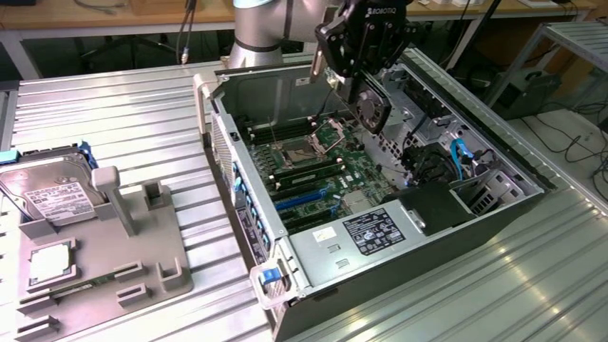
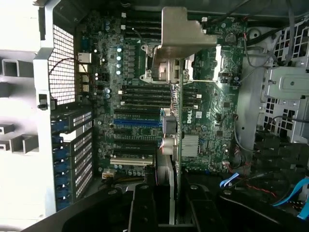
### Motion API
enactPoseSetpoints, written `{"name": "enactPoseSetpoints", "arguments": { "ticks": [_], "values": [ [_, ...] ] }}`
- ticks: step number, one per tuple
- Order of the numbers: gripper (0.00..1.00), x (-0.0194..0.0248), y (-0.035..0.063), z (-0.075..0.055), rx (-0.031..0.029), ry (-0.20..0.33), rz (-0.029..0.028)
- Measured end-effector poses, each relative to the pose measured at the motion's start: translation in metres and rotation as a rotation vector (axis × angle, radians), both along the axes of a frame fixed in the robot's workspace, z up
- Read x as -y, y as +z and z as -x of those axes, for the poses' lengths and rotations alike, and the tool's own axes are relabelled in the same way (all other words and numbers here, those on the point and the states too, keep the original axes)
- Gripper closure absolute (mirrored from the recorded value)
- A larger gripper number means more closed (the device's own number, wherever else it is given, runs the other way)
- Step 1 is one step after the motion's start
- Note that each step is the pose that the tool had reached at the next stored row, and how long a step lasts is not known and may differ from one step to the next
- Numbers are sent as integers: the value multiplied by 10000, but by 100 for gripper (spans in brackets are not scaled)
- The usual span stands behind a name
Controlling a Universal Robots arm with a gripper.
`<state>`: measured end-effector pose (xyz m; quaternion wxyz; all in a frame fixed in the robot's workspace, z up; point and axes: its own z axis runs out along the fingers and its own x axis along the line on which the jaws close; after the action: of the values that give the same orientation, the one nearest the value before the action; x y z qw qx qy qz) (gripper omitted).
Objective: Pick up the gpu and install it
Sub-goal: 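Pick up the gpu and move the gpu toward the slot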
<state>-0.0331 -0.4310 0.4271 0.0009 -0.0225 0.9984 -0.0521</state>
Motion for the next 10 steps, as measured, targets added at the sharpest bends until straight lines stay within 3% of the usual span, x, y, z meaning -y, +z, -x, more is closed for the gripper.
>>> {"name": "enactPoseSetpoints", "arguments": {
  "ticks": [10],
  "values": [
    [72, 0, -1, -194, -1, -1, 1]
  ]
}}
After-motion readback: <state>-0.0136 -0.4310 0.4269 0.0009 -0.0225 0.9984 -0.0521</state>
